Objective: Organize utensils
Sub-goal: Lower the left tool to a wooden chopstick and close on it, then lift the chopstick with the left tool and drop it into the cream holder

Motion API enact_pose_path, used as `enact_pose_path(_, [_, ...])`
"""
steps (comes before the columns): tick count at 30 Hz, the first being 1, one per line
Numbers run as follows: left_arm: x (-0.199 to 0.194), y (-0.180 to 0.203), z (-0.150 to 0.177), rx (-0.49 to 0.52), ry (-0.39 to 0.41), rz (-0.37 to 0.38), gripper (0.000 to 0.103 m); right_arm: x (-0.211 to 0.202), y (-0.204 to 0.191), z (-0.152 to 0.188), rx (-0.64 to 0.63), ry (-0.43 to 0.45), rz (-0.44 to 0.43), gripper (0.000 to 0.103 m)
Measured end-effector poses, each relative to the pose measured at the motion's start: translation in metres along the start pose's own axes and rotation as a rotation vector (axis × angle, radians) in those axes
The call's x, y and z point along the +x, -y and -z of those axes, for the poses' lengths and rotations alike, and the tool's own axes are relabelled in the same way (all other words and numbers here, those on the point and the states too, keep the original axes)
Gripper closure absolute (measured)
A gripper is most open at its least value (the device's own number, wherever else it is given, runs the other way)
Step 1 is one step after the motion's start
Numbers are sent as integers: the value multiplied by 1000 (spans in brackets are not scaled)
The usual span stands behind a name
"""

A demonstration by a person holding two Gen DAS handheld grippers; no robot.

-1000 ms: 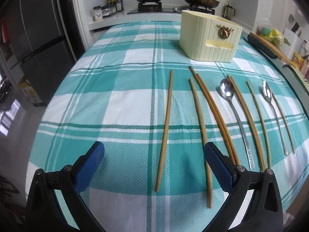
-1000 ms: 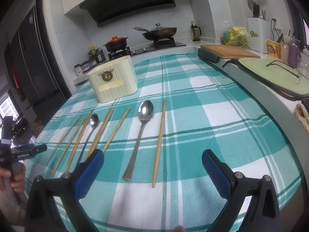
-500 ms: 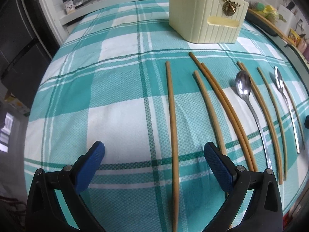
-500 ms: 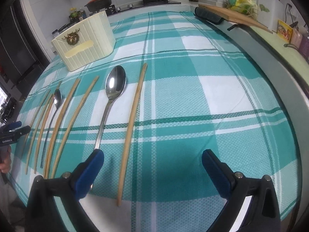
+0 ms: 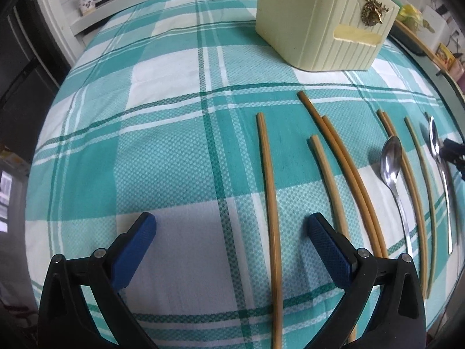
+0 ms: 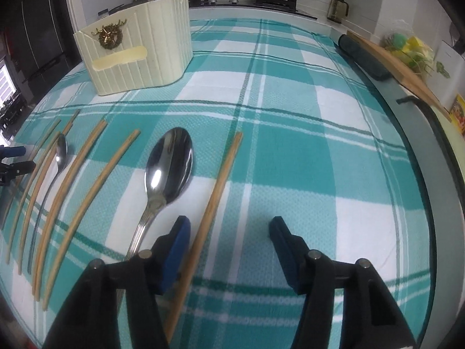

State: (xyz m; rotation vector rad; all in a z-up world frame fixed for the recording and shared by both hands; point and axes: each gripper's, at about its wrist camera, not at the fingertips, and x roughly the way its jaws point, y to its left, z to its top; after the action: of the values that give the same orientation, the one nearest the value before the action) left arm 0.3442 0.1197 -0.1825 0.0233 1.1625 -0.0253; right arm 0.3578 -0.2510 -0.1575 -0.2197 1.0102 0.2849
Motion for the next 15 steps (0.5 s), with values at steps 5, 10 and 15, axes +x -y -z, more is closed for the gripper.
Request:
enact_pose_path(5, [-2, 6, -18, 19, 14, 15, 34, 16, 5, -33, 19, -13, -21, 91])
enact_pose_path(10, [-3, 14, -31, 33, 18, 20, 96, 25, 1, -50, 41, -22, -40, 96])
enact_pose_path(15, [-19, -1, -30, -63, 58, 77, 99, 10, -1, -56, 98, 9, -105, 96])
